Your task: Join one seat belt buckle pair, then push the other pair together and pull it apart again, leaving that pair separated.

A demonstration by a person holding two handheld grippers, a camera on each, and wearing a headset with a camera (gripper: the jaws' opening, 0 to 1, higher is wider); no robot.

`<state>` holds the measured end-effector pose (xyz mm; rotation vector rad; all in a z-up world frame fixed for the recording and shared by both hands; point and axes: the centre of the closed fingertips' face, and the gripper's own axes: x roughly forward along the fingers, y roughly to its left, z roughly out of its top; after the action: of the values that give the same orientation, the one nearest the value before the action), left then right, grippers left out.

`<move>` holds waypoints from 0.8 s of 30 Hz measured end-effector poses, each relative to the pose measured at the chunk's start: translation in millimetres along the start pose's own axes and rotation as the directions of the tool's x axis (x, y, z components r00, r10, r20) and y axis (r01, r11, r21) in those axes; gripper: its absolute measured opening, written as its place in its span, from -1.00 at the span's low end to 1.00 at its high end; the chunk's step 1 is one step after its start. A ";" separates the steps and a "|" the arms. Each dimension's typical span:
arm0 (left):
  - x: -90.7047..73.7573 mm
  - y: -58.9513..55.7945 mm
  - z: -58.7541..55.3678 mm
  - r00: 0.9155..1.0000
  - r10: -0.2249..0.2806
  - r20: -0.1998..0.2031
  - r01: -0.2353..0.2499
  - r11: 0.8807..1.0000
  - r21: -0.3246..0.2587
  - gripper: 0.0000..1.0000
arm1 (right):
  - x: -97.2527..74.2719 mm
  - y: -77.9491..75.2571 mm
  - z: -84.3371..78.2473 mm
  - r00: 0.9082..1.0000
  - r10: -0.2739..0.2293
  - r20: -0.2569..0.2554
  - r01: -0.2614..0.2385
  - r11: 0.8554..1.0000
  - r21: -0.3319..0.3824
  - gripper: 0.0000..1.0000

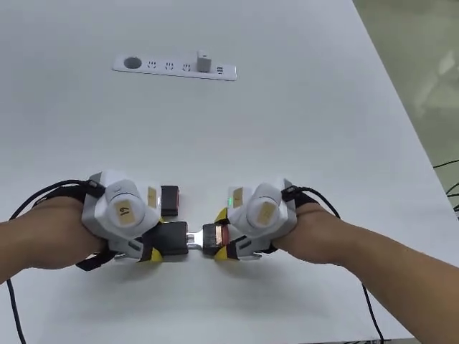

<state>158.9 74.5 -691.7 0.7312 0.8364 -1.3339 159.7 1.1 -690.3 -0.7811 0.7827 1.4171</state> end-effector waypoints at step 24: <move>0.1 0.8 -1.9 1.000 -0.011 0.003 0.011 1.000 0.017 -0.35 | 4.7 -1.4 7.1 1.000 0.013 -0.008 -0.013 1.000 -0.012 -0.40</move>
<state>159.5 76.2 -692.8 0.7388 0.8287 -1.3526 161.2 9.6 -690.4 -0.7930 0.7870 1.4320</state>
